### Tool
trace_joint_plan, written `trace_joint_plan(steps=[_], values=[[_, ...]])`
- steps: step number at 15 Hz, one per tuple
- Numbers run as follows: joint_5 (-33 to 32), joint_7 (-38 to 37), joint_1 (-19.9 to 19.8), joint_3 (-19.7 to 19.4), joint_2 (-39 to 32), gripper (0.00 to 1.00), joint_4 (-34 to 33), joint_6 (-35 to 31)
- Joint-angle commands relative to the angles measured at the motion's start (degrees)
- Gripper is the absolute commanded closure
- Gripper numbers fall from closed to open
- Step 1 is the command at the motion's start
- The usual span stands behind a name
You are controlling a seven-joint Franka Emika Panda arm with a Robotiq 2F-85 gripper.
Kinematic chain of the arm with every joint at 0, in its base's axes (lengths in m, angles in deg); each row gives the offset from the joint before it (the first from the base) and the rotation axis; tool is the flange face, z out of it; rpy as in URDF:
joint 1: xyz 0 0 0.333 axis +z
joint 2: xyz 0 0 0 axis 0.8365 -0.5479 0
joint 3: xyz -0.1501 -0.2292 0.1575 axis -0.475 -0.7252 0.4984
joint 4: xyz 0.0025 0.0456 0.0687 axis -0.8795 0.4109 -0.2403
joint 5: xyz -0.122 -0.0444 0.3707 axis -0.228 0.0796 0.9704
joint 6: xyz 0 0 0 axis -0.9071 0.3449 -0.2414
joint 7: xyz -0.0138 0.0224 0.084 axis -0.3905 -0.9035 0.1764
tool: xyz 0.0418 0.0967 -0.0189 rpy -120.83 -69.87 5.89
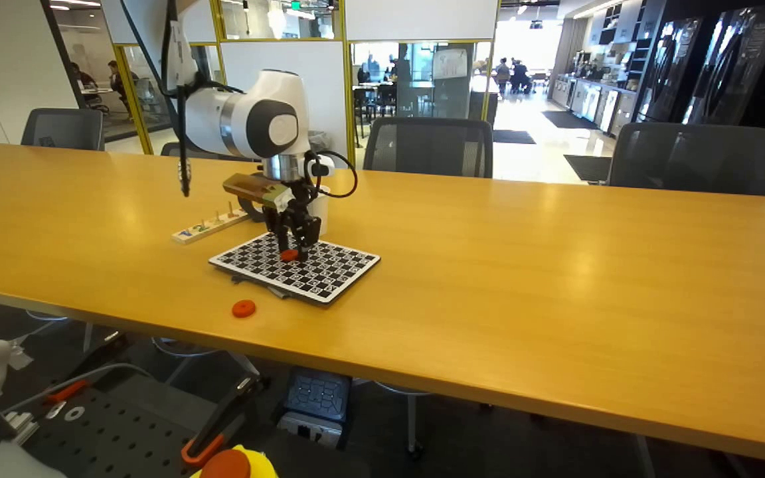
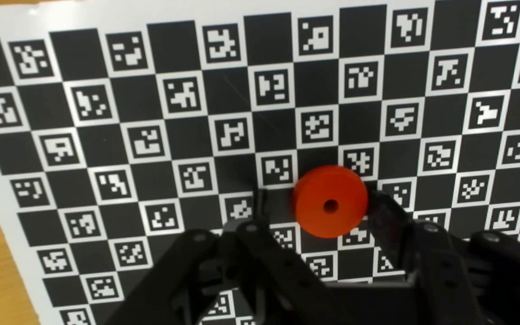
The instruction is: Put the yellow circles into the white cup and the orange circles into the transparent cup.
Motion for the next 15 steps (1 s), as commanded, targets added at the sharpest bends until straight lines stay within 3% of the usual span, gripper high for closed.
trace_joint_plan(steps=[1, 3, 11, 15], values=[[0.0, 0.1, 0.8, -0.3, 1.1, 0.73, 0.5, 0.4], [-1.5, -1.9, 2.2, -1.7, 1.6, 0.80, 0.7, 0.6], [-12.7, -10.7, 10.7, -6.8, 7.0, 0.79, -0.7, 2.5], [-16.7, -11.8, 12.3, -4.7, 9.5, 0.79, -4.5, 4.9]])
